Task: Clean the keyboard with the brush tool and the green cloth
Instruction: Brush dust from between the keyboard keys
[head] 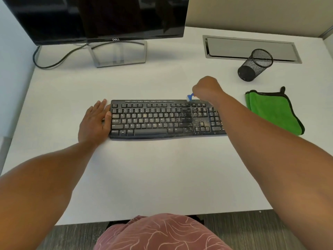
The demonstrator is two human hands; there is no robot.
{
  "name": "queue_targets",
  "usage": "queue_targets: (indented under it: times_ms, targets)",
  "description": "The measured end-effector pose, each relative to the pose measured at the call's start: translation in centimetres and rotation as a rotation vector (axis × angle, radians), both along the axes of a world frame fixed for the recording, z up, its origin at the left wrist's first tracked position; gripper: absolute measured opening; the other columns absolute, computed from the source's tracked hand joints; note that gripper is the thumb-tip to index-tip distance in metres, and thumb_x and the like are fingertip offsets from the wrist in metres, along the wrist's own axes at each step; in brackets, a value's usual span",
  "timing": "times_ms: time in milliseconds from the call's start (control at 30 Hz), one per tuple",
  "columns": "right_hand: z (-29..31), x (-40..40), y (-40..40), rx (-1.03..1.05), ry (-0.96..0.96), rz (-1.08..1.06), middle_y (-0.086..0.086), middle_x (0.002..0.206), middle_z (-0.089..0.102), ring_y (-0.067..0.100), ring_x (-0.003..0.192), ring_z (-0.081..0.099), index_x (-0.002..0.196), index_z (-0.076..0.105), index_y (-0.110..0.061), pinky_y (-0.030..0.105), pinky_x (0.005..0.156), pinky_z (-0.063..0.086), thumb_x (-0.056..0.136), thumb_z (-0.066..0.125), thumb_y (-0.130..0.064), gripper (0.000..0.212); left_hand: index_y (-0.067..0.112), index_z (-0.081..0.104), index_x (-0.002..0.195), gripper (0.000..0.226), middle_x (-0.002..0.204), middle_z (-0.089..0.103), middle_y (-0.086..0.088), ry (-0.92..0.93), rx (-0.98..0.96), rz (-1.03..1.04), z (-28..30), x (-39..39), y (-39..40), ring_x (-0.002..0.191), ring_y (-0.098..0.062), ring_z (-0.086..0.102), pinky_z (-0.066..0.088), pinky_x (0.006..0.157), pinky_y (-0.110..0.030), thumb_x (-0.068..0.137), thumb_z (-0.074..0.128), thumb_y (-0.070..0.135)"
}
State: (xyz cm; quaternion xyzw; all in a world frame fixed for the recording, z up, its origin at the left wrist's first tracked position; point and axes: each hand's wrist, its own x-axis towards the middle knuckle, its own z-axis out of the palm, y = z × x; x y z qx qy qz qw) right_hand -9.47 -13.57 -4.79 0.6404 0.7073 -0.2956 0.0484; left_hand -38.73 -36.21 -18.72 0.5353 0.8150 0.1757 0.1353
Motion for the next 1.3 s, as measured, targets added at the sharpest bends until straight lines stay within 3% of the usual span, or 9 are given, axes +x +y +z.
queue_targets:
  times_ms: [133, 300, 467, 633, 767, 833, 1033, 1167, 1300]
  targets:
    - [-0.8, -0.2, -0.9, -0.077, -0.082, 0.113, 0.002, 0.064, 0.046, 0.015, 0.054, 0.039, 0.064, 0.047, -0.007, 0.024, 0.049, 0.028, 0.083, 0.049, -0.006, 0.019, 0.026, 0.046, 0.151, 0.058, 0.162, 0.034, 0.006, -0.003, 0.010, 0.001, 0.2, -0.1, 0.0, 0.152, -0.012, 0.022, 0.010, 0.124, -0.029, 0.103, 0.020, 0.044]
    - [-0.9, 1.2, -0.9, 0.222, -0.167, 0.079, 0.001, 0.064, 0.046, 0.016, 0.054, 0.042, 0.059, 0.042, -0.011, 0.020, 0.048, 0.029, 0.076, 0.049, -0.004, 0.019, 0.025, 0.046, 0.151, 0.057, 0.162, 0.034, 0.006, 0.001, 0.011, 0.004, 0.3, 0.1, 0.0, 0.152, -0.011, 0.021, 0.010, 0.124, -0.028, 0.103, 0.020, 0.043]
    - [-0.8, 0.9, -0.1, 0.020, -0.056, 0.018, 0.000, 0.059, 0.040, 0.015, 0.051, 0.034, 0.056, 0.039, -0.012, 0.024, 0.046, 0.024, 0.080, 0.048, -0.003, 0.027, 0.027, 0.045, 0.152, 0.056, 0.162, 0.034, 0.007, 0.004, 0.008, 0.004, 0.2, 0.0, 0.0, 0.152, -0.010, 0.021, 0.010, 0.124, -0.028, 0.103, 0.020, 0.043]
    - [0.0, 1.4, -0.3, 0.151, -0.240, 0.024, 0.004, 0.080, 0.053, 0.026, 0.077, 0.054, 0.079, 0.057, -0.007, 0.027, 0.064, 0.042, 0.079, 0.056, -0.007, 0.000, 0.026, 0.045, 0.151, 0.057, 0.162, 0.033, 0.008, 0.010, 0.000, 0.004, -0.1, -0.2, 0.1, 0.153, -0.010, 0.020, 0.009, 0.124, -0.027, 0.103, 0.019, 0.044]
    - [1.0, 0.9, 0.6, 0.017, -0.008, -0.102, 0.001, 0.063, 0.053, 0.023, 0.062, 0.047, 0.059, 0.052, -0.008, 0.023, 0.052, 0.034, 0.081, 0.050, -0.002, 0.023, 0.026, 0.046, 0.151, 0.058, 0.162, 0.033, 0.008, 0.021, -0.003, 0.000, -0.2, -0.3, 0.1, 0.152, -0.010, 0.020, 0.009, 0.124, -0.027, 0.103, 0.019, 0.044]
    - [0.8, 0.6, 0.7, -0.063, 0.076, -0.138, 0.006, 0.070, 0.061, 0.020, 0.055, 0.043, 0.063, 0.053, -0.006, 0.024, 0.052, 0.033, 0.084, 0.045, -0.002, 0.023, 0.026, 0.046, 0.151, 0.057, 0.162, 0.033, 0.008, 0.019, -0.004, 0.006, -0.2, -0.2, 0.1, 0.152, -0.010, 0.021, 0.009, 0.124, -0.027, 0.103, 0.020, 0.043]
    - [0.6, 1.4, -0.6, 0.074, -0.226, -0.029, 0.002, 0.066, 0.050, 0.018, 0.057, 0.047, 0.063, 0.049, -0.009, 0.026, 0.062, 0.042, 0.080, 0.053, -0.002, 0.019, 0.027, 0.045, 0.151, 0.058, 0.162, 0.033, 0.010, 0.014, -0.007, 0.009, -0.3, -0.2, 0.1, 0.152, -0.009, 0.020, 0.010, 0.124, -0.028, 0.103, 0.019, 0.045]
    - [1.3, 1.1, 0.1, 0.029, -0.082, -0.079, 0.002, 0.062, 0.051, 0.019, 0.056, 0.048, 0.060, 0.051, -0.007, 0.022, 0.051, 0.035, 0.082, 0.050, -0.002, 0.022, 0.027, 0.046, 0.151, 0.059, 0.162, 0.034, 0.008, 0.018, -0.002, 0.002, -0.3, -0.3, 0.1, 0.152, -0.011, 0.021, 0.012, 0.124, -0.029, 0.103, 0.018, 0.045]
    - [0.8, 0.6, -0.2, -0.113, 0.031, -0.082, 0.009, 0.071, 0.057, 0.020, 0.061, 0.051, 0.071, 0.053, -0.004, 0.027, 0.055, 0.041, 0.089, 0.045, -0.003, 0.020, 0.026, 0.046, 0.151, 0.057, 0.162, 0.035, 0.006, 0.009, 0.009, 0.007, -0.1, -0.1, 0.2, 0.152, -0.012, 0.023, 0.013, 0.124, -0.030, 0.103, 0.020, 0.043]
